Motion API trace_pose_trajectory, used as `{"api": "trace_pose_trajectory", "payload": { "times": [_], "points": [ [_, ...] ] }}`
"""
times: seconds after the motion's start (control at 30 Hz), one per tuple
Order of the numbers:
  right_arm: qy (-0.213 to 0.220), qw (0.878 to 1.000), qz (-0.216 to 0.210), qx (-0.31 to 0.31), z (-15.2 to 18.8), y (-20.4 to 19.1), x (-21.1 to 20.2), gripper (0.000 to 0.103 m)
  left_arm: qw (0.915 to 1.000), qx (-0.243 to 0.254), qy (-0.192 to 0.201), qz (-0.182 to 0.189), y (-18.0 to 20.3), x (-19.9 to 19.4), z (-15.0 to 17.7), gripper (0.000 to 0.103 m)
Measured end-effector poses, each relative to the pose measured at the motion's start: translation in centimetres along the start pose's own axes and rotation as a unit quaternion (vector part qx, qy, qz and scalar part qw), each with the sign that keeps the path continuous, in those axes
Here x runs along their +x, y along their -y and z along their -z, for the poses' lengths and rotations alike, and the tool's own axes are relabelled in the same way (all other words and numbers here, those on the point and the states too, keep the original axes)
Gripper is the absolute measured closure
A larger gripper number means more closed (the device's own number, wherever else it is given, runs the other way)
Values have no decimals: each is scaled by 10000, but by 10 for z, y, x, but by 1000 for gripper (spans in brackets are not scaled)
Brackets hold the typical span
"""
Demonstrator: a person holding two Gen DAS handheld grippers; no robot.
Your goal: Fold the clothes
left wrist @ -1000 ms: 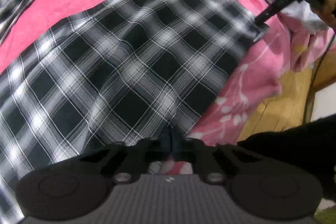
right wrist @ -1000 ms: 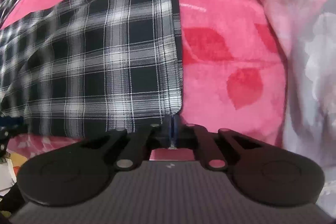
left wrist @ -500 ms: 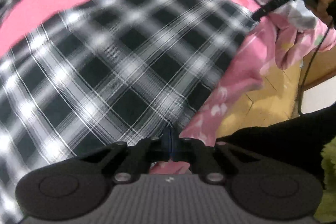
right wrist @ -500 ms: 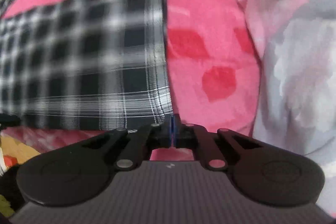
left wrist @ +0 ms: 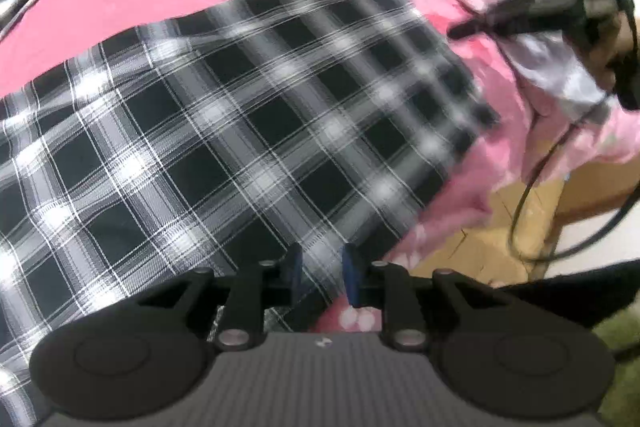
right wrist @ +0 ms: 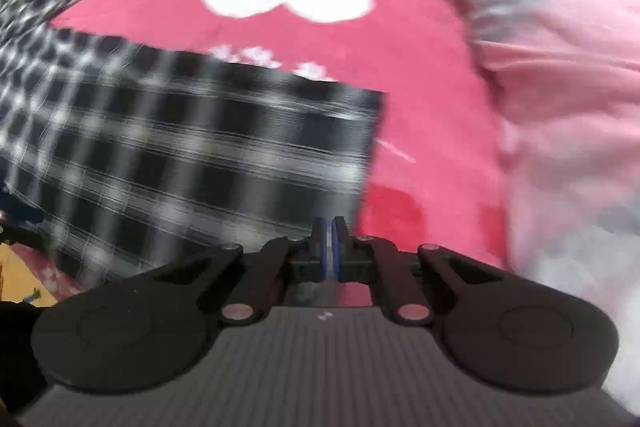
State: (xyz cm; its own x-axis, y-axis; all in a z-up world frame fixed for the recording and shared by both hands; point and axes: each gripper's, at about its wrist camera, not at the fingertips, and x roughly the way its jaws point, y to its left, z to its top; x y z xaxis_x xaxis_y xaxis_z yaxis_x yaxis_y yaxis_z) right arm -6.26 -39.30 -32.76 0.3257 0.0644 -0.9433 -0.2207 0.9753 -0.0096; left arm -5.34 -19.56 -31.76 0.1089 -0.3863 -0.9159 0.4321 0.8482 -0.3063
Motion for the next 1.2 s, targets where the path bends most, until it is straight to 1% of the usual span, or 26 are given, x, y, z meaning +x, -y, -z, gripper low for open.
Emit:
{"api": "trace_pose_trajectory", "payload": {
  "times": [0.03,0.1,0.17,0.23,0.37,0.47,0.53,0.63,0.8,0.83,0.9,0.97,1.0,1.07,1.2],
  "points": [
    [-376,9993,-52,18,8,3,16,100,10000,-31,-58,-24,0,5,0,82],
    [-1119,9936,-157,53,23,8,48,101,9996,33,-254,-124,2,15,5,82],
    [-1201,9925,-232,21,36,12,43,102,9988,203,-360,-278,5,20,7,82],
    [-1594,9870,-127,-142,34,15,40,101,9987,232,-333,-313,6,20,8,80],
    [-640,9972,-261,-278,-8,20,39,100,9990,39,-371,-248,1,20,5,78],
    [75,9986,-359,-379,-40,23,38,98,9989,-8,-404,-222,-2,20,3,78],
    [-80,9976,-390,-572,-43,22,60,96,9989,-36,-417,-214,-4,20,2,78],
    [-177,9970,-311,-688,-24,34,66,97,9990,-119,-405,-162,-8,19,2,75],
    [-275,9964,-142,-789,-49,43,49,96,9987,-261,-421,-79,-13,18,0,69],
    [-35,9955,-261,-915,-60,41,49,96,9987,-259,-438,-85,-13,18,0,68],
    [281,9904,-510,-1252,-83,34,61,96,9986,-226,-469,-109,-14,17,-1,68],
    [240,9833,-467,-1745,-98,30,85,96,9985,-185,-497,-128,-14,17,-2,68],
    [238,9836,-479,-1723,-92,30,82,96,9985,-164,-512,-134,-15,17,-2,68],
    [233,9842,-504,-1679,-82,31,75,100,9984,-103,-542,-142,-16,16,-2,68],
    [225,9854,-554,-1592,-62,33,61,96,9978,-47,-632,-188,-18,17,-5,68]
  ]
}}
